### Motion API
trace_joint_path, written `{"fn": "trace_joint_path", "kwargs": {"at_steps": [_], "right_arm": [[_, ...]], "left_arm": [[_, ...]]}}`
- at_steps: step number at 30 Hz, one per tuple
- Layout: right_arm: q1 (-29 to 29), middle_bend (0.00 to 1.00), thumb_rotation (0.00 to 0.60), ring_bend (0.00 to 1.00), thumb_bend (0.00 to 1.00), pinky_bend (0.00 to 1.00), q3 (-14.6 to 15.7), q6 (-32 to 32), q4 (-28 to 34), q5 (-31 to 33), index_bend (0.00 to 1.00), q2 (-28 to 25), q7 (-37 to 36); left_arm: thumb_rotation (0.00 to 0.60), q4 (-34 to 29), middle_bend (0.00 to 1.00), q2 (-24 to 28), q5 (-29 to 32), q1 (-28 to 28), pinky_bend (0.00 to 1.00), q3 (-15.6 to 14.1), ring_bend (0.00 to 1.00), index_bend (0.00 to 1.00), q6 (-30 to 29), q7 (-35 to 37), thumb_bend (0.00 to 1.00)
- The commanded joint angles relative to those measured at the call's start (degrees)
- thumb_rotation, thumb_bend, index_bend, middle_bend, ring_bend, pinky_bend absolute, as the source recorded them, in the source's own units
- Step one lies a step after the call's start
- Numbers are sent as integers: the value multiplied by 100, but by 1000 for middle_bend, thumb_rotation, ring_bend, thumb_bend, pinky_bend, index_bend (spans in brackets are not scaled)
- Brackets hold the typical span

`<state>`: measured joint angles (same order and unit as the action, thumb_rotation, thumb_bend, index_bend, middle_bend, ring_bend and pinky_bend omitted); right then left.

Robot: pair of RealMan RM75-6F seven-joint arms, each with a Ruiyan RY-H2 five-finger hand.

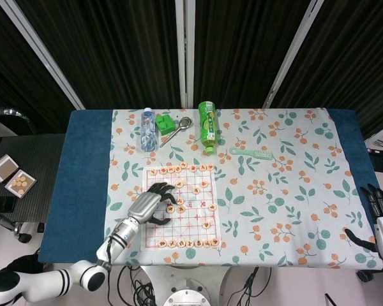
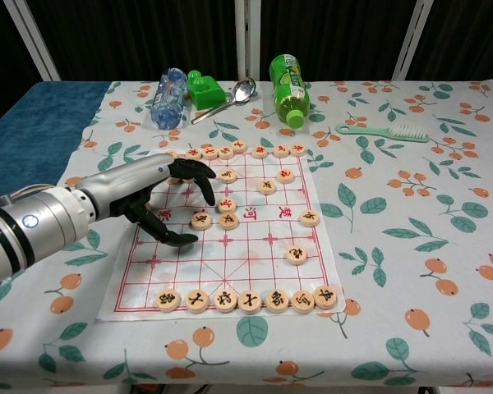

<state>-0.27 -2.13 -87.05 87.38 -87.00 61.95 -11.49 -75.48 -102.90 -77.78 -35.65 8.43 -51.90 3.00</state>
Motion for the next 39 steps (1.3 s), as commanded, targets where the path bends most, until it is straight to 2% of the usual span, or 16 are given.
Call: {"fn": "trace_joint_path", "kwargs": {"at_steps": [1,17,25,39], "right_arm": [[3,0,600,0,89,19,2,-1,-6,-3,0,3,-1],[18,0,600,0,89,19,4,51,-169,42,0,54,-142],[15,0,600,0,93,19,3,53,-147,28,0,64,-114],[2,0,600,0,95,19,3,77,-83,20,0,61,-55]], "left_arm": [[600,73,108,-53,-2,-50,17,-4,0,399,-7,2,227],[600,405,109,-197,20,-129,15,-112,0,429,-119,-169,261],[600,451,119,-207,14,-129,16,-170,0,484,-209,-360,313],[600,99,133,-26,-42,-123,22,-84,0,513,-425,-231,323]]}}
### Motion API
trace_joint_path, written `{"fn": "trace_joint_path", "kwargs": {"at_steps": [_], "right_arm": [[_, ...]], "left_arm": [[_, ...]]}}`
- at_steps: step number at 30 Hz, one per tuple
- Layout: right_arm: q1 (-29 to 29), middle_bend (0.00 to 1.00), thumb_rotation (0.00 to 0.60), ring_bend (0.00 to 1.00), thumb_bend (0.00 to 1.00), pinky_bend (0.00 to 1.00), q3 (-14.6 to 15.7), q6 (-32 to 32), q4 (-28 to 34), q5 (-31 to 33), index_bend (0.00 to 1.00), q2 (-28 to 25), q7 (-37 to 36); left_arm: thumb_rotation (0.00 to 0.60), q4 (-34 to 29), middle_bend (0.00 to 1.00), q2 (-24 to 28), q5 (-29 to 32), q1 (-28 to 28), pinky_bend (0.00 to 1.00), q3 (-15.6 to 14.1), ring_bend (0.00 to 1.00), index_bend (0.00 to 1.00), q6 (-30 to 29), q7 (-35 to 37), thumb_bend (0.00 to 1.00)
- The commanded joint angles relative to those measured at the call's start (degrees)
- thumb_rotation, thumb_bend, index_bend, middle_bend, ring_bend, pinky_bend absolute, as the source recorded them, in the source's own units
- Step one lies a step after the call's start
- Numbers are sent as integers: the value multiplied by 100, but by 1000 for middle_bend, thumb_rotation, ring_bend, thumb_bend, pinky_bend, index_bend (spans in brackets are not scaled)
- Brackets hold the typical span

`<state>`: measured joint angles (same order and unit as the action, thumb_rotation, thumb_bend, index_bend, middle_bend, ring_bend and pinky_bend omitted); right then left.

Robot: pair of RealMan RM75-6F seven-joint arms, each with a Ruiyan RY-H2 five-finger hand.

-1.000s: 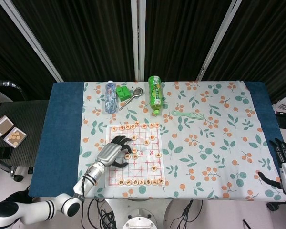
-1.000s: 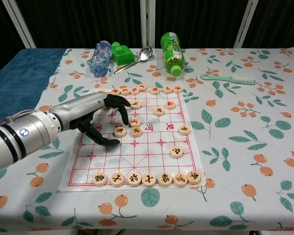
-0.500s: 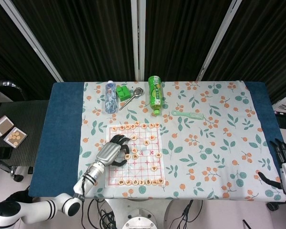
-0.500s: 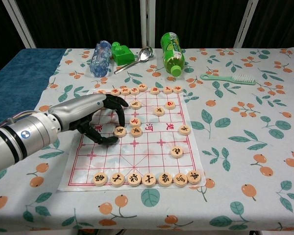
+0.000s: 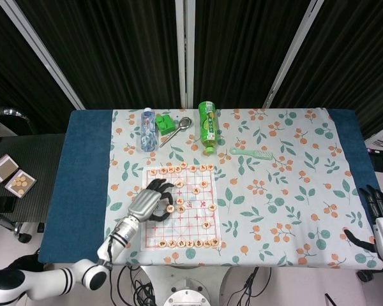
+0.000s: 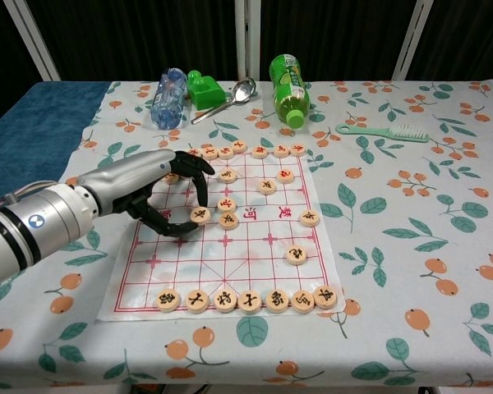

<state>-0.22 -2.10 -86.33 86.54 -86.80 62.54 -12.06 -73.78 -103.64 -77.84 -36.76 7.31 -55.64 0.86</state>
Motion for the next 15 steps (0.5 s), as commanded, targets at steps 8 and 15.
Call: {"fn": "trace_joint_path", "kwargs": {"at_steps": [8,15], "right_arm": [[-4,0,600,0,96,19,6,10,-1,-9,0,4,-5],[12,0,600,0,97,19,-10,-8,13,23,0,-24,-11]], "left_arm": [[600,75,134,95,74,-263,23,273,0,513,108,-110,323],[600,1023,138,-268,52,-624,21,583,0,515,117,180,323]]}}
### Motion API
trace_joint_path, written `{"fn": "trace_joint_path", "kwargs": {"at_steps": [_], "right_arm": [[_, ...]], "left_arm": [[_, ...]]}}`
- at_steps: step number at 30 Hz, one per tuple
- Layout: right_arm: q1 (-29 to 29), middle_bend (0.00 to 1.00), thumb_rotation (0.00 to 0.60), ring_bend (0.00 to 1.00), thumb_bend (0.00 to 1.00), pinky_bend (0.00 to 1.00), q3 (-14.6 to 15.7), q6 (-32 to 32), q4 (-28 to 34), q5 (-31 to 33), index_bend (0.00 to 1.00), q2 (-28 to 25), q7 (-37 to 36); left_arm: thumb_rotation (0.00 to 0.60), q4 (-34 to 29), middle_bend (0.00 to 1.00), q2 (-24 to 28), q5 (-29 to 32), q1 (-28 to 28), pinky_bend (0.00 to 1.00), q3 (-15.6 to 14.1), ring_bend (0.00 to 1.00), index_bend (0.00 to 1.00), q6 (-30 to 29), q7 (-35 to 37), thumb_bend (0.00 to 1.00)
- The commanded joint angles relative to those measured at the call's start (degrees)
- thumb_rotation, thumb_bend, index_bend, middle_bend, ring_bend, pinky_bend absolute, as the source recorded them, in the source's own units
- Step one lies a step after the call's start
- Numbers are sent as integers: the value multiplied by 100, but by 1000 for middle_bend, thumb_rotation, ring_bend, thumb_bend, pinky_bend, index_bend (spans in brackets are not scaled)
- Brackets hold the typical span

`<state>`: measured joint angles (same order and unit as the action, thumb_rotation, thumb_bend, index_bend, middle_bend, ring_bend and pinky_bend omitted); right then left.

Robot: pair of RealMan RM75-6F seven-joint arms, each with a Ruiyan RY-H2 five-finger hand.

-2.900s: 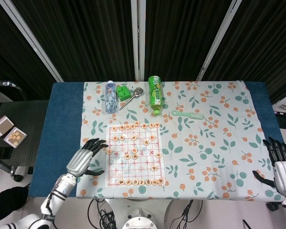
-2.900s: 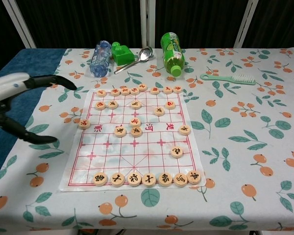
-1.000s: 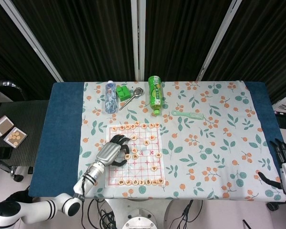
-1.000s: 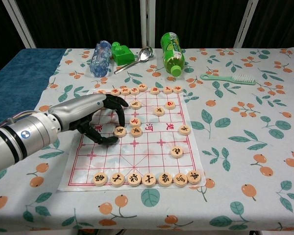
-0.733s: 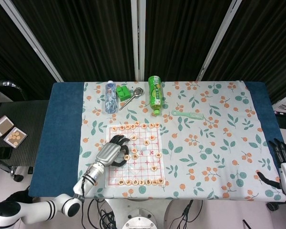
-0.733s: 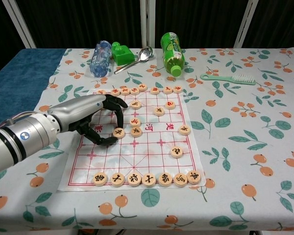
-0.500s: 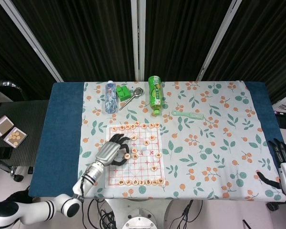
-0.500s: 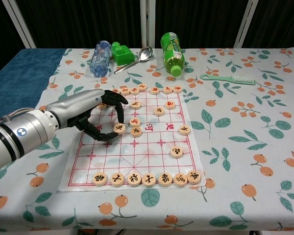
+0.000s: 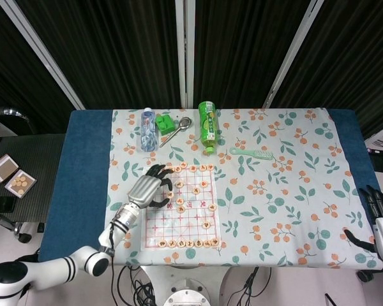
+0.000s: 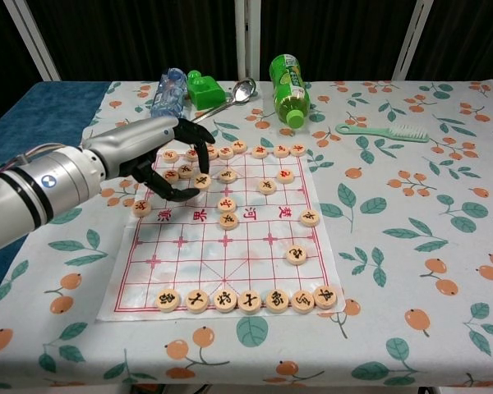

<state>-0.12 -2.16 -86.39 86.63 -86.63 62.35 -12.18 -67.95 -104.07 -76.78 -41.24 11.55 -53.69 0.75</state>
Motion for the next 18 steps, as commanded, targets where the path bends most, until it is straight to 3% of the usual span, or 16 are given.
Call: {"fn": "trace_joint_path", "kwargs": {"at_steps": [1,10,18], "right_arm": [[1,0,600,0,97,19,-11,-5,12,12,0,-11,6],[-38,0,600,0,103,19,-18,57,58,15,0,-23,62],[-50,0,600,0,103,19,-26,118,61,77,0,-17,100]], "left_arm": [[600,628,138,-310,-100,-229,21,183,0,516,-112,302,323],[600,1546,138,-658,-79,-532,21,140,0,518,245,662,322],[600,1842,138,-731,-97,-527,20,2,0,518,341,927,323]]}}
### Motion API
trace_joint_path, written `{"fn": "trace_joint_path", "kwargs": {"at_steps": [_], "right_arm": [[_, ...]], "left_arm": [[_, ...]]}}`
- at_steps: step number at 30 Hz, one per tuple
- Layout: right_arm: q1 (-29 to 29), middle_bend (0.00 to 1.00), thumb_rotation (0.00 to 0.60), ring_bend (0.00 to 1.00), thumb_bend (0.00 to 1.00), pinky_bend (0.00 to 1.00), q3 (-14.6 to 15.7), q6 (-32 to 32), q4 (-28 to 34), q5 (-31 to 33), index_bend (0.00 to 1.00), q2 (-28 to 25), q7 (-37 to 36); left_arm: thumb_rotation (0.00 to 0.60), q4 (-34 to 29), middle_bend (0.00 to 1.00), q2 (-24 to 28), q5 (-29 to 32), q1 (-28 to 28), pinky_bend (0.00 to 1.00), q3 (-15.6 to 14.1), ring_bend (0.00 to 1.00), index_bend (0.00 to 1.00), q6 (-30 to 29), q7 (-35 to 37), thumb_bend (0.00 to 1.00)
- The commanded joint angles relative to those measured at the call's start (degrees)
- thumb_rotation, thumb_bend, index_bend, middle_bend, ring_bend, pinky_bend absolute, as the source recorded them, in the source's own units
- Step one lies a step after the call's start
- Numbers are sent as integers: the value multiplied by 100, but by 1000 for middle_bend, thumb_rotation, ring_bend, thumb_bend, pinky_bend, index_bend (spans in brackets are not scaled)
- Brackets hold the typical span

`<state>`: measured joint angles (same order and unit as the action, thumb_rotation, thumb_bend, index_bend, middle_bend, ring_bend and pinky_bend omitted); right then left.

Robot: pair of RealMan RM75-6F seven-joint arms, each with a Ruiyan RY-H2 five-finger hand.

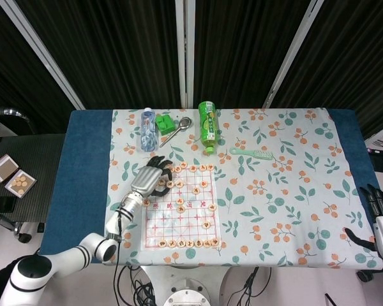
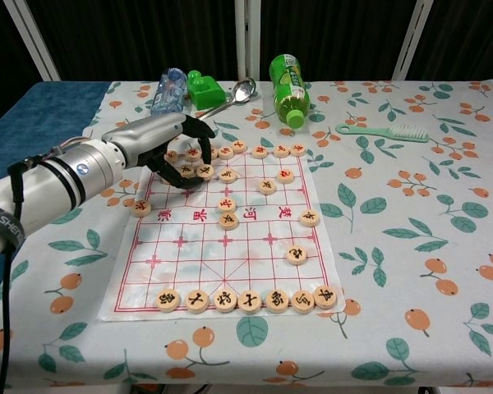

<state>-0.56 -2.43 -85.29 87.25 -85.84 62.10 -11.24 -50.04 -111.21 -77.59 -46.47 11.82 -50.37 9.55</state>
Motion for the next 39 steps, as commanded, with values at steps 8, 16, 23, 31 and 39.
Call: {"fn": "trace_joint_path", "kwargs": {"at_steps": [8,16,23,31,39], "right_arm": [[-16,0,600,0,108,19,11,28,-6,-10,0,41,38],[15,0,600,0,125,19,-7,-13,-73,31,0,68,-25],[23,0,600,0,127,19,-34,-58,-140,35,0,116,-71],[29,0,600,0,127,19,-31,-102,-139,-15,0,121,-69],[35,0,600,0,122,4,29,-140,-270,-128,0,247,45]], "left_arm": [[600,152,138,-75,-45,-48,20,-33,0,515,-26,240,322],[600,241,138,-113,-115,-82,18,-109,0,363,-8,421,313],[600,123,134,-37,-151,-38,17,-124,0,204,-142,494,307],[600,-1303,128,970,-256,428,19,-77,0,172,-1112,-261,306],[600,-3807,57,2898,-39,1996,20,-811,0,98,-2596,-2304,239]]}}
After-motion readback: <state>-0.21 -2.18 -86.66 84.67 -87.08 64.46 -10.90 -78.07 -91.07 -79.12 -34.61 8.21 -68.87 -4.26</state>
